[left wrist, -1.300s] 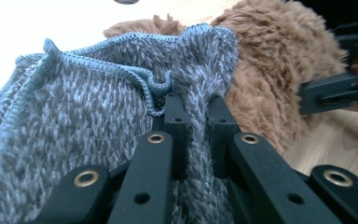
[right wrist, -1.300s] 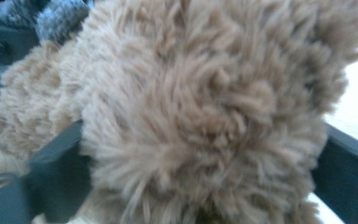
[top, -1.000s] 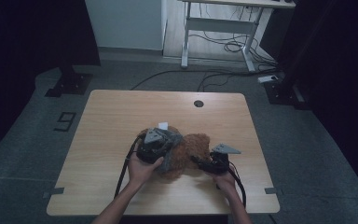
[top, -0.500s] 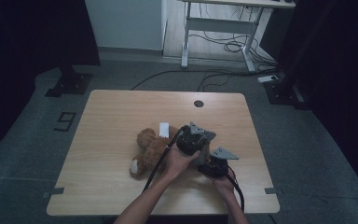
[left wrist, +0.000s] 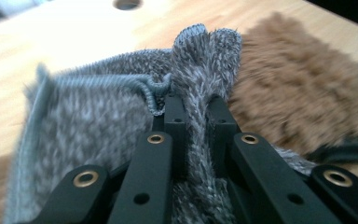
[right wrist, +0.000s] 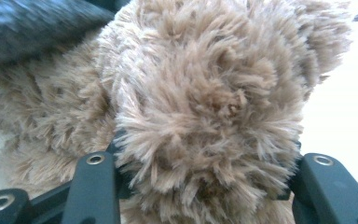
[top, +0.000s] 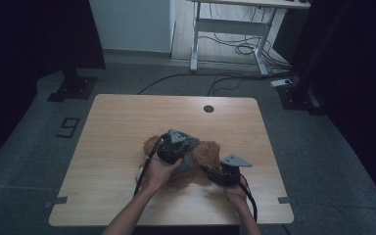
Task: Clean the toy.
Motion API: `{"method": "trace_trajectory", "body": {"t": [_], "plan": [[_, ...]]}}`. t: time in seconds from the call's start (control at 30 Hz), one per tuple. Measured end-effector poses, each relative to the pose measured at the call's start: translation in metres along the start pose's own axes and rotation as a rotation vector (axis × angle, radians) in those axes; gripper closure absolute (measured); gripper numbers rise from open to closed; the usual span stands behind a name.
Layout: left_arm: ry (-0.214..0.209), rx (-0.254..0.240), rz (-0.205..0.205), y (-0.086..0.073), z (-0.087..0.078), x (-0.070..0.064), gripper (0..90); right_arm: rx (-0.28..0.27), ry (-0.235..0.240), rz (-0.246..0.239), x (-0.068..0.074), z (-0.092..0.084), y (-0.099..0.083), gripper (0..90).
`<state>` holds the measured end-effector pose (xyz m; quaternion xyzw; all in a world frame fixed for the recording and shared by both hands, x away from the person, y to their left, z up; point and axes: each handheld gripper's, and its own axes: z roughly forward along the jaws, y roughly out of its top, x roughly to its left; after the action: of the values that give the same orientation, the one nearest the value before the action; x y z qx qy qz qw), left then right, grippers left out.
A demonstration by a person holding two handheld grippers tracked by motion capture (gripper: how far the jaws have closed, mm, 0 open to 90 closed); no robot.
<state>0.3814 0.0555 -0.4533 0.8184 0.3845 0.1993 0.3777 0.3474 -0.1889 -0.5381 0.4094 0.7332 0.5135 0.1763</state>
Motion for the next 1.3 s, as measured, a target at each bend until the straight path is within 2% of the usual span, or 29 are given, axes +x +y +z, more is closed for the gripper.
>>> {"method": "trace_trajectory", "body": {"t": [0.1, 0.27, 0.33, 0.4, 0.47, 0.5, 0.53, 0.6, 0.67, 0.73, 0.87, 0.9, 0.93, 0.97, 1.13, 1.2, 1.23, 1.27, 1.3], "plan": [[0.023, 0.012, -0.035, -0.008, -0.01, 0.02, 81.6, -0.003, 0.005, 0.003, -0.001, 0.0, -0.001, 44.9], [0.067, 0.027, -0.083, -0.031, -0.024, 0.048, 81.4, -0.005, 0.003, 0.004, 0.0, 0.0, -0.001, 44.9], [0.058, 0.03, -0.127, -0.041, -0.026, 0.058, 81.3, -0.008, 0.002, 0.006, 0.0, 0.0, -0.002, 44.8], [0.053, 0.037, -0.152, -0.049, -0.028, 0.065, 81.2, -0.01, 0.001, 0.009, 0.0, 0.0, -0.002, 44.8], [0.025, 0.037, -0.181, -0.053, -0.03, 0.07, 81.2, -0.011, 0.0, 0.01, 0.0, 0.0, -0.002, 44.8], [0.025, 0.037, -0.181, -0.053, -0.03, 0.07, 81.1, -0.011, 0.0, 0.01, 0.0, 0.0, -0.002, 44.8], [0.002, 0.03, -0.19, -0.049, -0.036, 0.076, 81.0, -0.011, 0.001, 0.008, 0.0, 0.0, -0.002, 44.9], [0.001, 0.009, -0.178, -0.038, -0.045, 0.075, 81.0, -0.007, 0.007, 0.007, -0.001, -0.001, -0.002, 44.9], [-0.013, -0.021, -0.148, -0.024, -0.052, 0.066, 81.0, -0.009, 0.009, 0.013, -0.002, -0.001, -0.002, 44.9], [-0.039, -0.048, -0.115, -0.008, -0.055, 0.052, 81.1, -0.009, 0.008, 0.013, -0.002, 0.0, -0.002, 44.8], [-0.108, -0.08, -0.036, 0.024, -0.047, 0.012, 80.6, -0.007, 0.009, 0.012, -0.002, -0.001, -0.002, 44.8], [-0.108, -0.08, -0.036, 0.024, -0.047, 0.012, 80.4, -0.009, 0.007, 0.016, -0.001, -0.001, -0.002, 44.7], [-0.135, -0.08, 0.004, 0.037, -0.037, -0.008, 80.3, -0.008, 0.008, 0.017, -0.002, -0.001, -0.001, 44.7], [-0.146, -0.076, 0.021, 0.043, -0.032, -0.018, 80.2, -0.009, 0.006, 0.018, -0.001, -0.001, -0.001, 44.7], [-0.2, -0.05, 0.041, 0.065, 0.001, -0.051, 80.3, -0.011, 0.009, 0.015, -0.002, 0.0, -0.001, 44.7], [-0.179, -0.016, 0.082, 0.066, 0.015, -0.06, 80.4, -0.01, 0.008, 0.014, -0.002, -0.001, -0.001, 44.6], [-0.179, -0.016, 0.082, 0.066, 0.015, -0.06, 80.4, -0.01, 0.008, 0.012, -0.002, -0.001, -0.001, 44.6], [-0.144, 0.027, 0.118, 0.061, 0.028, -0.065, 80.4, -0.009, 0.009, 0.014, -0.002, -0.001, -0.001, 44.6], [-0.144, 0.027, 0.118, 0.061, 0.028, -0.065, 80.4, -0.009, 0.009, 0.014, -0.002, -0.001, -0.001, 44.6]]}}
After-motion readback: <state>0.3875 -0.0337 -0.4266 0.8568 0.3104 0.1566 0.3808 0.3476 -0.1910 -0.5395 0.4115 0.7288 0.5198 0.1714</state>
